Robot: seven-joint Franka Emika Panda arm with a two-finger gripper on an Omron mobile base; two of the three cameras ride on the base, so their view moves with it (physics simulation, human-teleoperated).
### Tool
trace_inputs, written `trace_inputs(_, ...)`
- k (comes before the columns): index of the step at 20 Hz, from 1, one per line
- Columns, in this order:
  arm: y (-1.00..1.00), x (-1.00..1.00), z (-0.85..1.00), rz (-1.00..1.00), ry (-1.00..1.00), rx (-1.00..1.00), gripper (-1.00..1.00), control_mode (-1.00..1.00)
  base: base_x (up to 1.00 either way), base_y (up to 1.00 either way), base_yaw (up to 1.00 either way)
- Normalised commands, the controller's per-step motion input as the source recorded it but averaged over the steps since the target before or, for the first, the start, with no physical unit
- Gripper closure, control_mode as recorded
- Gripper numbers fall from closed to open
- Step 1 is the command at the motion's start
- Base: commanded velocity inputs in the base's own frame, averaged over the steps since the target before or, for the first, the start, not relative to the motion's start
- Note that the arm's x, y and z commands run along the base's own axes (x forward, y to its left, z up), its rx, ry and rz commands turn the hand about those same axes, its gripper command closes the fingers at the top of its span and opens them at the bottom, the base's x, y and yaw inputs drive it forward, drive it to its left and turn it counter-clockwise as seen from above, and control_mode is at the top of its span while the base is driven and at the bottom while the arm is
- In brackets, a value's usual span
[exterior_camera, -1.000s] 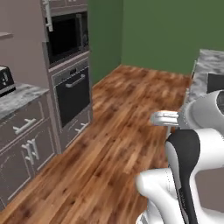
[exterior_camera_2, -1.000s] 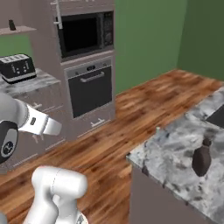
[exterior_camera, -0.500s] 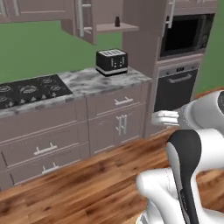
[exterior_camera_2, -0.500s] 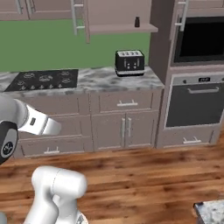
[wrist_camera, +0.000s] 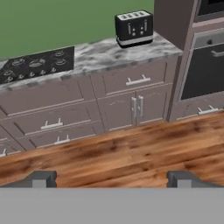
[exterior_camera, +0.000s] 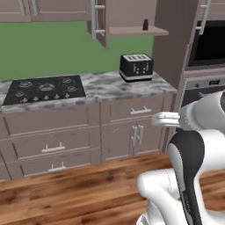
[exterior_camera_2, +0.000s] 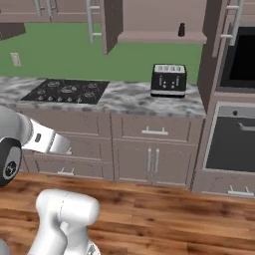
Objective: Move the syrup bottle and shaker from the cabinet to the dining counter.
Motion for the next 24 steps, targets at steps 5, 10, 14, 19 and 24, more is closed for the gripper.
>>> trace_inputs(5, 0.00, 0.00, 0.00, 0.00, 0.00, 0.00, -1.00, 1.00, 0.30, -0.93, 0.26)
trace_inputs(10, 0.00, 0.00, 0.00, 0.00, 0.00, 0.00, -1.00, 1.00, 0.74, -0.22, 0.12)
trace_inputs(14, 0.00, 0.00, 0.00, 0.00, 0.00, 0.00, -1.00, 1.00, 0.83, -0.10, 0.08)
trace_inputs(19, 0.00, 0.00, 0.00, 0.00, 0.00, 0.00, -1.00, 1.00, 0.82, -0.41, 0.05)
trace_inputs(24, 0.00, 0.00, 0.00, 0.00, 0.00, 0.00, -1.00, 1.00, 0.80, -0.42, 0.05)
